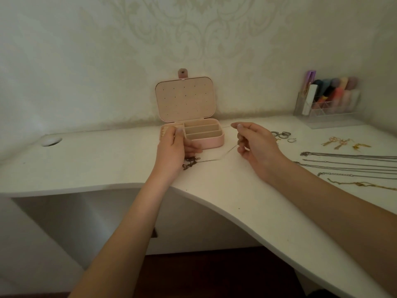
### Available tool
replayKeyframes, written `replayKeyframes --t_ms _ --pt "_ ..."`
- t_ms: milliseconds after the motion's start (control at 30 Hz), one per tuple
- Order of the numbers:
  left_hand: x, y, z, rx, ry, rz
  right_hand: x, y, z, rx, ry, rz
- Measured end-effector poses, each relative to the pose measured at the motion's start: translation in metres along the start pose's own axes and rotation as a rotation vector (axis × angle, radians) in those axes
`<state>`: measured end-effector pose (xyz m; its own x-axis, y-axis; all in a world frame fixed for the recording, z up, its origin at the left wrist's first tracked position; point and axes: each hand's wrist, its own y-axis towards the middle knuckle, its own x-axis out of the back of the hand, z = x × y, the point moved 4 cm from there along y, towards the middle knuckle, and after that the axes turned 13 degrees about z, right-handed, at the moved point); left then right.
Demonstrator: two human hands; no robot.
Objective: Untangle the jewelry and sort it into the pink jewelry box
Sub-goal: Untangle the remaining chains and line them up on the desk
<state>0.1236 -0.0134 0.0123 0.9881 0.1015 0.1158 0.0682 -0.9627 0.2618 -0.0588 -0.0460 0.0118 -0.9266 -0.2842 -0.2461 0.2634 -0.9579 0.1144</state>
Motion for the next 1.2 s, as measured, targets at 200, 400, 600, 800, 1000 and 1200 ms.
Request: replayKeyframes --t_ms 200,400,600,800,1000,1200 --pt "0.013 0.002 0.003 -0.015 -0.077 -0.106 -0.003 0.000 -0.001 0.060 -0.235 0.025" --pt "0.016 0.002 0.004 -0.002 -0.171 -0.121 -0.005 -0.001 0.000 0.089 -0.280 0.067" --pt "-0.010 -0.008 -0.014 -0.219 0.512 0.036 -0.010 -0.003 0.001 0.109 -0.282 0.182" --pt "-0.041 -0.007 -0.018 -0.242 0.356 0.313 -0.016 -0.003 0.000 0.109 -0.320 0.286" --pt "-0.034 0.005 -0.007 -0.166 0.074 0.163 -0.011 -0.001 0.000 0.107 -0.295 0.197" --pt "-0.028 0.007 -0.003 -0.121 -0.134 0.132 -0.005 -0.001 0.001 0.086 -0.201 0.093"
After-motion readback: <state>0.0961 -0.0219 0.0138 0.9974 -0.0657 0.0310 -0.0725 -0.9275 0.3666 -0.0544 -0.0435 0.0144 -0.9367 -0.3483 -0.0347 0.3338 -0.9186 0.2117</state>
